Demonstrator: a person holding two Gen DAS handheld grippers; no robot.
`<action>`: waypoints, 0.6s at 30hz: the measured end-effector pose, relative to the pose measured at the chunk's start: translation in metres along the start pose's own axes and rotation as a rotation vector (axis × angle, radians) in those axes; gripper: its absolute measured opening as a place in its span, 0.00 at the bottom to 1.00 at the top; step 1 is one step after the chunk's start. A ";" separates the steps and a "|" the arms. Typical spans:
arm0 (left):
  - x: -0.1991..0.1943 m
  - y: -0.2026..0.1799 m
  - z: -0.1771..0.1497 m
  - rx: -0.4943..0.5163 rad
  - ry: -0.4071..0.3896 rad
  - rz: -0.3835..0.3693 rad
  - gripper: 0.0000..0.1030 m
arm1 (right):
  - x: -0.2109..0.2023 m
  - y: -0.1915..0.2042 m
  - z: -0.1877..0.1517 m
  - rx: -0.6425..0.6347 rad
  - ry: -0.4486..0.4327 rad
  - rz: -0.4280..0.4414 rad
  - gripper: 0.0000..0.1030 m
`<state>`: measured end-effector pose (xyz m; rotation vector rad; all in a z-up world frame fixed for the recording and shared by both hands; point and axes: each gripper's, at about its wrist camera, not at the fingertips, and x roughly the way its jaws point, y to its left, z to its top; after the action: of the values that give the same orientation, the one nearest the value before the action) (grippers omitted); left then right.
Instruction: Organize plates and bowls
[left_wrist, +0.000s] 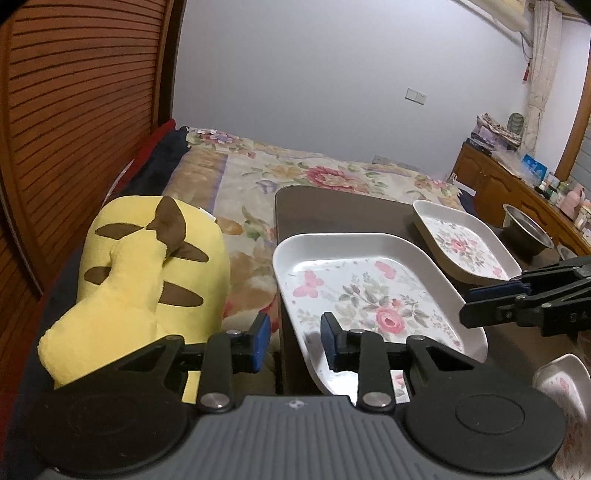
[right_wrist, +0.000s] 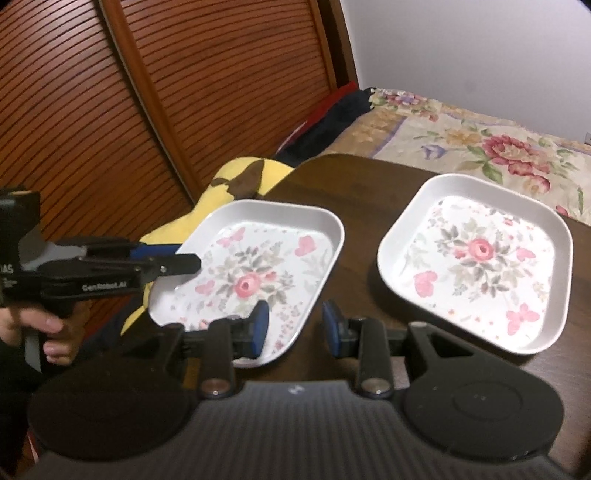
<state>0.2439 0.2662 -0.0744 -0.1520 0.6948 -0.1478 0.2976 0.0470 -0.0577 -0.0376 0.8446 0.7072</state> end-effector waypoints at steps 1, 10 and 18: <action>0.001 0.000 0.000 -0.002 0.002 -0.001 0.28 | 0.001 0.000 0.000 -0.001 0.004 -0.001 0.32; 0.000 -0.001 -0.002 -0.014 -0.011 0.009 0.10 | 0.012 -0.001 0.001 -0.016 0.028 -0.002 0.28; -0.001 -0.002 -0.003 -0.019 -0.009 0.014 0.10 | 0.017 -0.004 0.002 -0.005 0.037 0.005 0.18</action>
<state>0.2407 0.2640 -0.0757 -0.1656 0.6883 -0.1272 0.3092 0.0543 -0.0691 -0.0535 0.8787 0.7157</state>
